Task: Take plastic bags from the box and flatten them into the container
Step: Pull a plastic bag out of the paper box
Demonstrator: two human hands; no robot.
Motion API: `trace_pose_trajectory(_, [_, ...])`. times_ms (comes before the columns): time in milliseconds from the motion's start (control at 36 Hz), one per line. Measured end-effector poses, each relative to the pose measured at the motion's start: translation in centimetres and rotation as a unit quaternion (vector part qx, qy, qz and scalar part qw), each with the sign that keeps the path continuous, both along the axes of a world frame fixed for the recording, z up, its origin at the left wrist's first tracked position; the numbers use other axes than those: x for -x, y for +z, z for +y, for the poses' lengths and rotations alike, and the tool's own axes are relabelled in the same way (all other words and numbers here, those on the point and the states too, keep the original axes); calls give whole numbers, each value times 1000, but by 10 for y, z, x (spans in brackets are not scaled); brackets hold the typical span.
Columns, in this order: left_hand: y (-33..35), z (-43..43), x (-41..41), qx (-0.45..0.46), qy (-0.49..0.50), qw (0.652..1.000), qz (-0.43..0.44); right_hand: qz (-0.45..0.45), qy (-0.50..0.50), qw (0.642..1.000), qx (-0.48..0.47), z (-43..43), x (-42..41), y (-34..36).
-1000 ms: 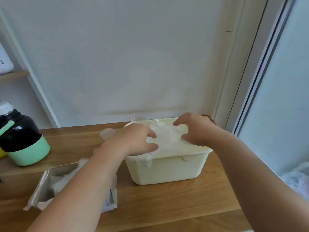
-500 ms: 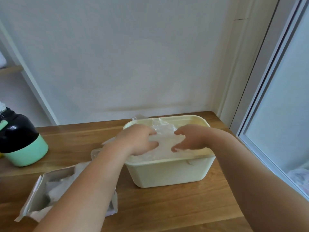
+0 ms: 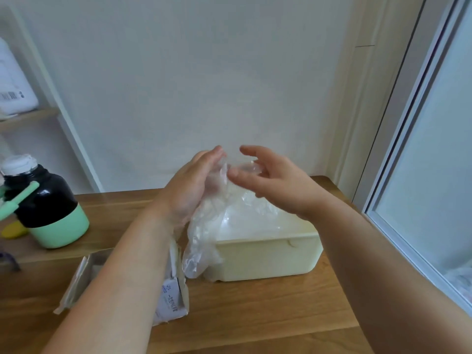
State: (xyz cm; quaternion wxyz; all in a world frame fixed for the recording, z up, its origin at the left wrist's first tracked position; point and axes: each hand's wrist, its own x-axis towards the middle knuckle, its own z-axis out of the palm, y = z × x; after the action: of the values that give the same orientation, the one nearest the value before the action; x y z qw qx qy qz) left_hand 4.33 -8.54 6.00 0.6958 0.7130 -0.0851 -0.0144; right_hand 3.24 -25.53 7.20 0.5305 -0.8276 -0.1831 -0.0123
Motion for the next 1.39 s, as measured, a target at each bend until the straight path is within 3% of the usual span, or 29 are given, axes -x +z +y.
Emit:
trace_pose_trajectory(111, [3, 4, 5, -5, -37, 999, -12, -34, -31, 999, -15, 7, 1, -1])
trace_pose_trajectory(194, [4, 8, 13, -132, -1, 990, -48, -4, -56, 993, -102, 8, 0, 0])
trace_pose_trajectory(306, [8, 6, 33, -350, 72, 923, -143, 3, -98, 979, -179, 5, -2, 3])
trace_pose_trajectory(472, [-3, 1, 34, -445, 94, 865, -213, 32, -129, 969, -207, 5, -1, 6])
trace_pose_trajectory(528, [-10, 2, 27, -429, 113, 864, -236, 49, -134, 965, -222, 4, 0, 6])
trace_pose_trajectory(667, [-11, 6, 12, -205, 146, 952, -171, 83, -166, 956, -228, -11, 1, 4])
trace_pose_trajectory(722, [-3, 6, 1, -140, 176, 966, -127, 106, -185, 950, -226, -19, -1, 2])
trace_pose_trajectory(778, [5, 6, -11, -164, 251, 947, -116, 137, -200, 942, -231, -27, -4, -2])
trace_pose_trajectory(833, [9, 5, -19, -190, 355, 904, -141, 163, -221, 931, -241, -32, -9, -6])
trace_pose_trajectory(889, [11, 1, -15, -191, 423, 855, -230, 182, -243, 914, -269, -35, -14, -12])
trace_pose_trajectory(945, [6, -8, -10, -198, 392, 830, -344, 197, -270, 894, -299, -39, -19, -20])
trace_pose_trajectory(1028, [-10, -21, -5, -252, 237, 842, -414, 188, -319, 904, -215, -47, -27, -33])
trace_pose_trajectory(1111, [-25, -30, -4, -394, 40, 874, -282, 178, -340, 919, -86, -53, -32, -40])
trace_pose_trajectory(1167, [-36, -34, -10, -503, -60, 846, -168, 163, -338, 927, 12, -57, -32, -41])
trace_pose_trajectory(1278, [-42, -43, -21, -576, -134, 805, -48, 103, -316, 917, 220, -60, -28, -42])
trace_pose_trajectory(1389, [-44, -49, -31, -625, -162, 764, 21, 57, -321, 893, 311, -60, -26, -43])
